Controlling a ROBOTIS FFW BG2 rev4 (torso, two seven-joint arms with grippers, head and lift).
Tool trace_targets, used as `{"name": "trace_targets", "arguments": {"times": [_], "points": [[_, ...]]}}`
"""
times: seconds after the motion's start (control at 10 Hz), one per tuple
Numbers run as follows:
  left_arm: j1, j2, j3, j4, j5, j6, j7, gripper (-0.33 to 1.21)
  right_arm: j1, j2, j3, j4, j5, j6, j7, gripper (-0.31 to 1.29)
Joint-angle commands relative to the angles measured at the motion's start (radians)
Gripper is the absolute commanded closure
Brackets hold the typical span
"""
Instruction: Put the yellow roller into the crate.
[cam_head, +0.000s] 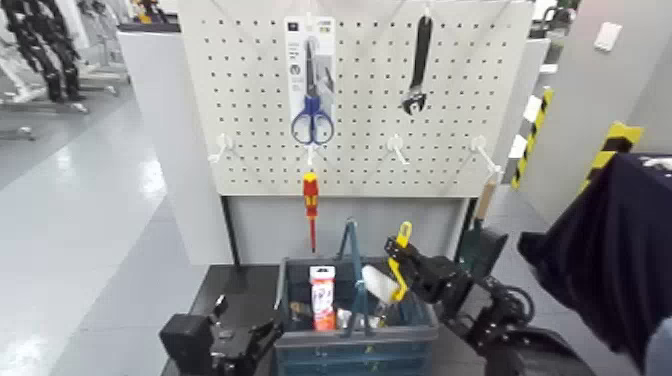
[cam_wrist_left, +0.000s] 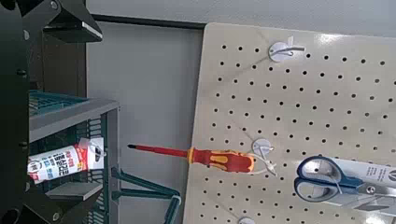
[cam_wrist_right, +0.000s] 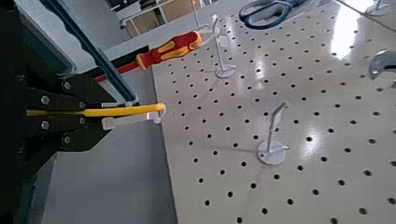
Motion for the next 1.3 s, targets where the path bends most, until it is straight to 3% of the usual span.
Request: {"name": "trace_targets", "arguments": {"times": [0.1,0.5,0.8,0.9,1.2,1.3], "points": [[0.000,-0.002,-0.001,0.000,0.001,0.000,0.000,0.17,-0.027,0.007,0.029,0.071,-0.026,0.010,-0.017,1.24],[0.000,-0.002,-0.001,0.000,0.001,0.000,0.000,0.17,-0.044,0.010,0.069,0.096,-0.048,0.047,-0.043,1.24],[0.002,-0.003,0.000,0.000,0.001,0.000,0.000,0.17,-0.044,0.010,0.075,0.100,-0.052,0.058,-0.046,1.15],[0.002,-0.003,0.000,0.000,0.001,0.000,0.000,0.17,-0.044,0.010,0.074,0.097,-0.052,0.058,-0.045,1.04],[0.003,-0.003,0.003,-0.002,0.001,0.000,0.000,0.17,-0.038,0.010,0.063,0.085,-0.026,0.046,-0.052,0.14],[0.003,-0.003,0.003,-0.002,0.001,0.000,0.000,0.17,-0.032,0.008,0.061,0.068,-0.005,0.044,-0.071,0.07]]}}
